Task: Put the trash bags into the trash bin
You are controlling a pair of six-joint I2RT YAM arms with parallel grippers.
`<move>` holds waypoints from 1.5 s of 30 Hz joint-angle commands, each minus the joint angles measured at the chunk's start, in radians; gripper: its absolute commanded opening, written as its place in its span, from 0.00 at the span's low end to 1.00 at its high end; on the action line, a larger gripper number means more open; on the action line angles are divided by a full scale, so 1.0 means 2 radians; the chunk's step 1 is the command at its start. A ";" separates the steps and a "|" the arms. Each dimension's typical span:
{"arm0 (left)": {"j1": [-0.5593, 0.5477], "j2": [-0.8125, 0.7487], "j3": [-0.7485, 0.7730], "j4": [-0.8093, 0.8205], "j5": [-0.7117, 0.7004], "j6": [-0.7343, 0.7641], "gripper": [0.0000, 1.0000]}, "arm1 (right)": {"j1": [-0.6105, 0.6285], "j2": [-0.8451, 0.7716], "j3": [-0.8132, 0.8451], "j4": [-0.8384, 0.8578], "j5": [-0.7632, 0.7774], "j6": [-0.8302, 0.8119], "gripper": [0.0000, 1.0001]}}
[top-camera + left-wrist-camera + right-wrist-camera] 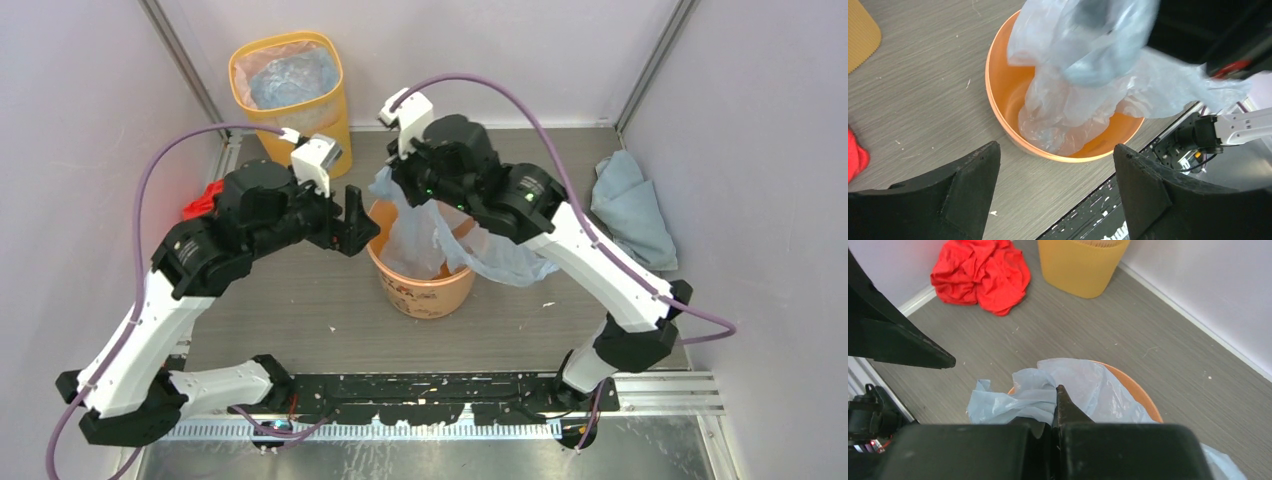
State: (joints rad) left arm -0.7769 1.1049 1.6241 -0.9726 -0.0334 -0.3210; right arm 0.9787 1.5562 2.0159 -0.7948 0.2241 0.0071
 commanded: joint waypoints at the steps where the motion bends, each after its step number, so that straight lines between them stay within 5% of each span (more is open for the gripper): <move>1: 0.000 -0.030 -0.026 0.061 -0.003 -0.021 0.85 | 0.029 0.016 0.011 0.017 0.028 0.010 0.01; 15: 0.000 -0.033 -0.075 0.110 -0.094 -0.008 0.88 | 0.056 -0.003 -0.022 0.022 0.029 0.027 0.01; 18: 0.000 -0.038 -0.073 0.115 -0.119 0.004 0.80 | 0.057 -0.011 -0.031 0.016 0.024 0.033 0.01; 22: 0.000 -0.038 -0.065 0.118 -0.132 0.019 0.55 | 0.058 -0.016 -0.043 0.013 0.016 0.044 0.01; 26: 0.001 -0.019 -0.046 0.099 -0.134 0.024 0.46 | 0.059 -0.026 -0.059 0.020 -0.003 0.054 0.01; 45: 0.024 -0.005 -0.029 0.060 -0.092 -0.011 0.45 | 0.085 -0.052 -0.155 0.068 -0.070 0.082 0.01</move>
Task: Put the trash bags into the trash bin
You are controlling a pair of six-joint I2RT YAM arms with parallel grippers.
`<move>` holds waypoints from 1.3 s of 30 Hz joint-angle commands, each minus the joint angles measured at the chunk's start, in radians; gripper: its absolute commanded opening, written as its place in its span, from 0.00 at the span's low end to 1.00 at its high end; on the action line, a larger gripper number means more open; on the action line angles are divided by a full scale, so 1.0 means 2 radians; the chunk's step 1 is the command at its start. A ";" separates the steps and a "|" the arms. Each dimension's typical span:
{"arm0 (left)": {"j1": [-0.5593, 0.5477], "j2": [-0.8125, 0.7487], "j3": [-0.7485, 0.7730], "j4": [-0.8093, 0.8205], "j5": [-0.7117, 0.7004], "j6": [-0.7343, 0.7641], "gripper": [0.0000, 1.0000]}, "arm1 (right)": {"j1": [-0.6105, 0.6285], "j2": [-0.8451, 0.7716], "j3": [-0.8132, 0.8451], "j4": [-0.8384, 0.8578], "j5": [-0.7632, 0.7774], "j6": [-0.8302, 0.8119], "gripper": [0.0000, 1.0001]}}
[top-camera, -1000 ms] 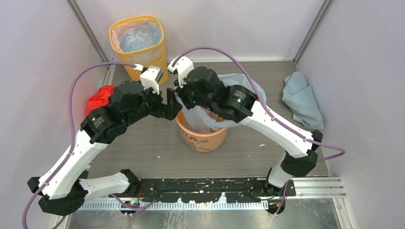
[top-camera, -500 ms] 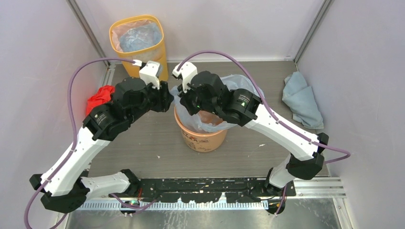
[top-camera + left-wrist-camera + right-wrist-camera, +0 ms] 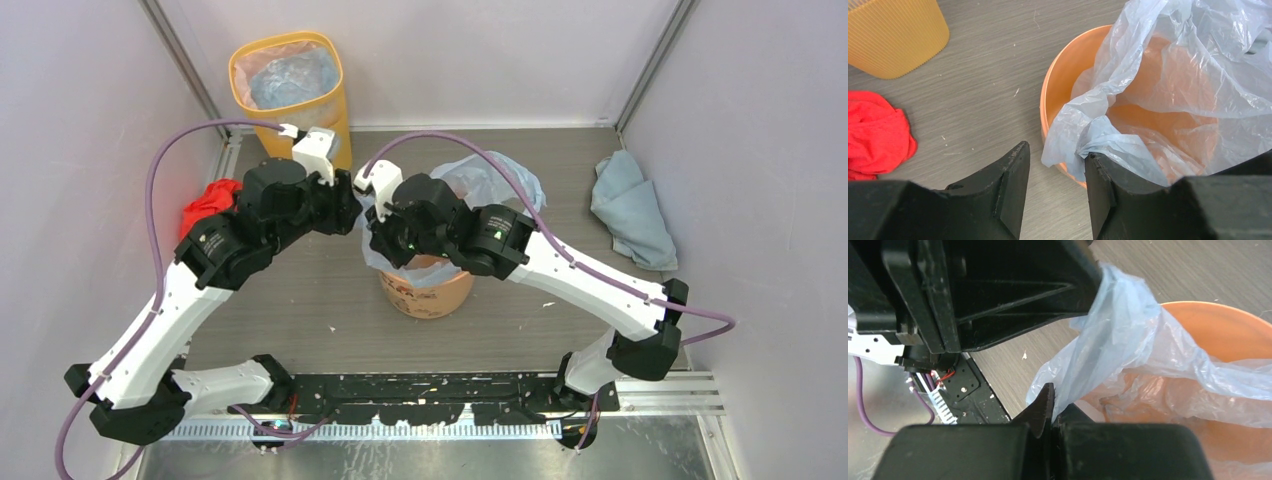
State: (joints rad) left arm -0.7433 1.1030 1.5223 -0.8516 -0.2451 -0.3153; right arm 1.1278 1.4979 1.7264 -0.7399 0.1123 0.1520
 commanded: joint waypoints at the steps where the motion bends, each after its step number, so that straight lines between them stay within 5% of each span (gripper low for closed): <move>1: 0.008 -0.003 0.022 -0.002 0.015 -0.015 0.43 | 0.013 -0.023 -0.013 0.042 -0.015 0.010 0.01; 10: 0.078 0.004 0.023 -0.006 0.080 -0.026 0.24 | 0.027 -0.034 -0.043 0.048 -0.010 0.014 0.05; 15: 0.082 0.003 0.030 0.011 0.141 -0.025 0.22 | 0.027 -0.030 -0.020 0.029 0.058 0.005 0.33; 20: 0.082 -0.001 0.040 0.036 0.179 -0.017 0.22 | 0.027 -0.011 0.030 0.006 0.125 -0.017 0.78; 25: 0.082 0.014 0.073 0.029 0.178 0.004 0.22 | 0.026 0.005 0.106 -0.035 0.171 -0.029 0.85; 28: 0.084 0.018 0.078 0.027 0.177 0.007 0.21 | 0.017 0.000 0.129 -0.047 0.192 -0.026 0.74; 32: 0.084 0.015 0.071 0.028 0.181 0.001 0.21 | -0.013 -0.002 0.148 -0.079 0.190 -0.004 0.33; 39: 0.084 0.005 0.061 0.009 0.208 -0.022 0.25 | -0.089 0.025 0.149 -0.144 0.099 0.053 0.14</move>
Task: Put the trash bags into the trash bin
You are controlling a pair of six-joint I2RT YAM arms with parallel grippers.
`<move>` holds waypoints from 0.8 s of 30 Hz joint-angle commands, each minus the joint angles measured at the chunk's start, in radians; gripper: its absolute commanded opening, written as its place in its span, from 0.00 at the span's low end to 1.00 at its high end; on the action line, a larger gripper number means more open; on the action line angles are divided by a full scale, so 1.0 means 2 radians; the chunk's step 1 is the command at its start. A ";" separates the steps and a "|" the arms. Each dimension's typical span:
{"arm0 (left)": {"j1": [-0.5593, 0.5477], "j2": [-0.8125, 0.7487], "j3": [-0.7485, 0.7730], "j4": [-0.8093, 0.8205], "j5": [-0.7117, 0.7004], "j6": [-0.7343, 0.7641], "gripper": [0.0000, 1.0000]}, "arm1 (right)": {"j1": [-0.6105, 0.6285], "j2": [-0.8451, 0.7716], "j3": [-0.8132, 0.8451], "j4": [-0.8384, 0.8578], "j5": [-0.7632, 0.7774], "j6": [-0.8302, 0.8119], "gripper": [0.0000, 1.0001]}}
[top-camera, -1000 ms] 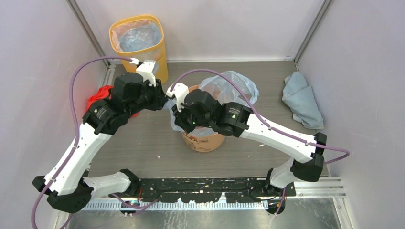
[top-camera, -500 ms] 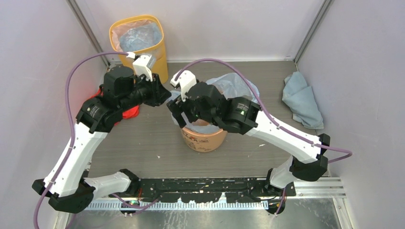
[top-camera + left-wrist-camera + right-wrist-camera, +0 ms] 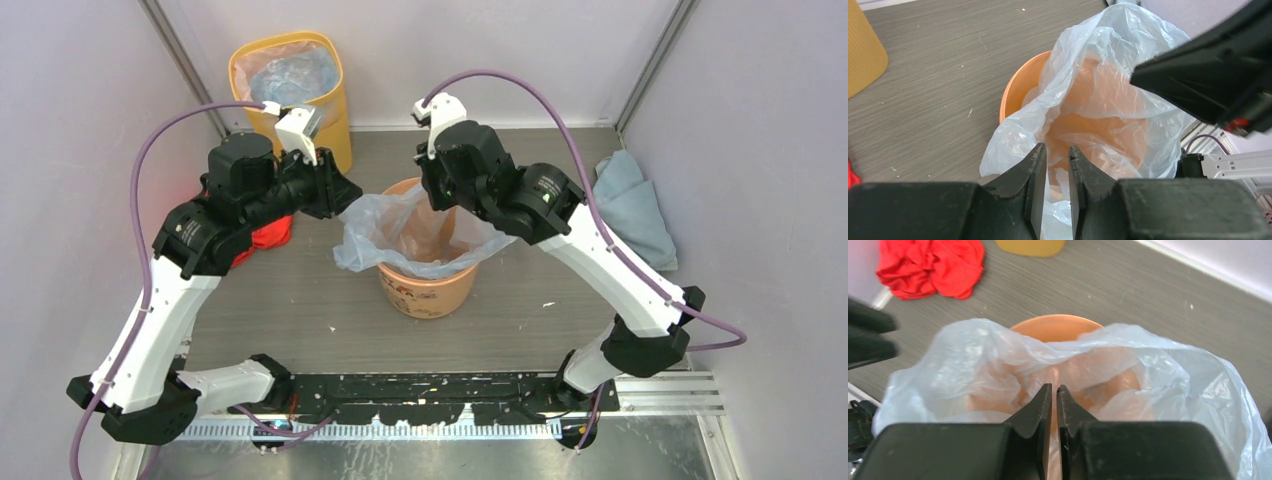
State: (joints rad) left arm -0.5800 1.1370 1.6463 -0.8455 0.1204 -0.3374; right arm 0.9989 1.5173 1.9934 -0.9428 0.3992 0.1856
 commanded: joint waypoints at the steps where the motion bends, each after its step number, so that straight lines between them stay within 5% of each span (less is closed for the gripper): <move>1: 0.003 -0.014 -0.004 0.004 0.024 -0.012 0.25 | -0.027 0.021 0.012 -0.051 -0.055 0.037 0.11; 11: 0.002 -0.059 -0.067 -0.001 0.031 -0.042 0.25 | -0.037 0.067 -0.117 0.013 -0.145 0.038 0.01; 24: 0.002 -0.123 -0.154 -0.020 0.010 -0.067 0.25 | -0.037 0.103 -0.196 0.053 -0.113 0.030 0.01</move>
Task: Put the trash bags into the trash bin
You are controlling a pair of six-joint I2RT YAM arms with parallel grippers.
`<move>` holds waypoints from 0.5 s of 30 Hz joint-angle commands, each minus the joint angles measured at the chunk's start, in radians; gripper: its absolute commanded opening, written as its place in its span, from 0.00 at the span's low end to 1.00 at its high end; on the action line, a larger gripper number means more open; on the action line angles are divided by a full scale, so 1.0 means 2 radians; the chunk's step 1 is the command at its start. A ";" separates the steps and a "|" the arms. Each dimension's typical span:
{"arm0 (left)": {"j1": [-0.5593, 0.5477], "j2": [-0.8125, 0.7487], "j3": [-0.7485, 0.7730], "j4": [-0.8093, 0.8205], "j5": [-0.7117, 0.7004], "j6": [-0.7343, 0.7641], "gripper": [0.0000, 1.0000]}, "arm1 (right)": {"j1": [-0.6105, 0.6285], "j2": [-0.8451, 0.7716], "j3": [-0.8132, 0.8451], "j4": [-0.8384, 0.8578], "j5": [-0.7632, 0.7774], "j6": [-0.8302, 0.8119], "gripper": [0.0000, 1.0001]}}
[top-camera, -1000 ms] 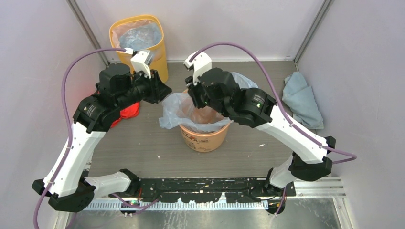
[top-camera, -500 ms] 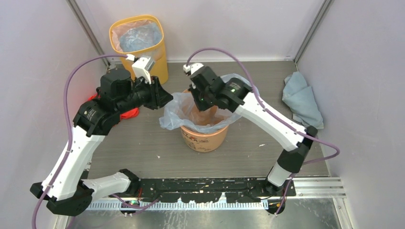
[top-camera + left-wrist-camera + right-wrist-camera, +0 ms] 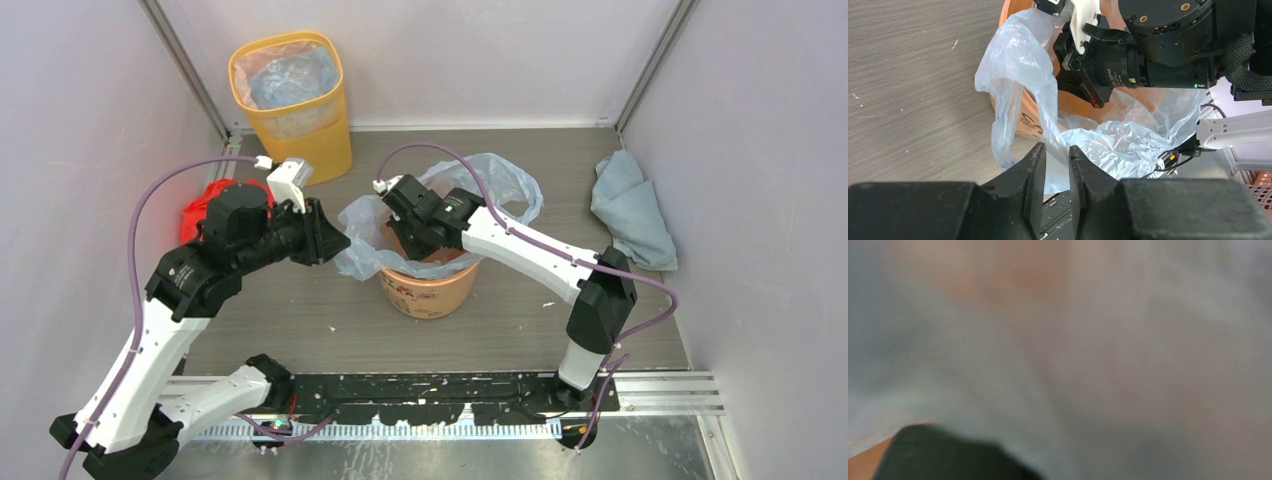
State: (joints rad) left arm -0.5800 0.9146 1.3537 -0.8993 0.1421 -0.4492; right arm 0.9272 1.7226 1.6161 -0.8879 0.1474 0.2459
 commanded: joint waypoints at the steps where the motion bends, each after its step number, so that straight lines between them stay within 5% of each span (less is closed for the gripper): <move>1: 0.002 -0.013 -0.012 0.007 0.000 -0.012 0.25 | -0.002 0.000 -0.010 0.027 0.012 0.000 0.01; 11: 0.003 -0.053 -0.075 0.019 -0.022 -0.035 0.25 | -0.003 0.008 -0.029 0.035 0.019 0.005 0.01; 15: 0.002 -0.081 -0.076 0.008 -0.048 -0.041 0.38 | -0.007 0.010 -0.030 0.036 0.018 0.003 0.01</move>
State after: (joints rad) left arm -0.5800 0.8215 1.1873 -0.9009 0.1066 -0.5083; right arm 0.9230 1.7390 1.5574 -0.8585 0.1638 0.2466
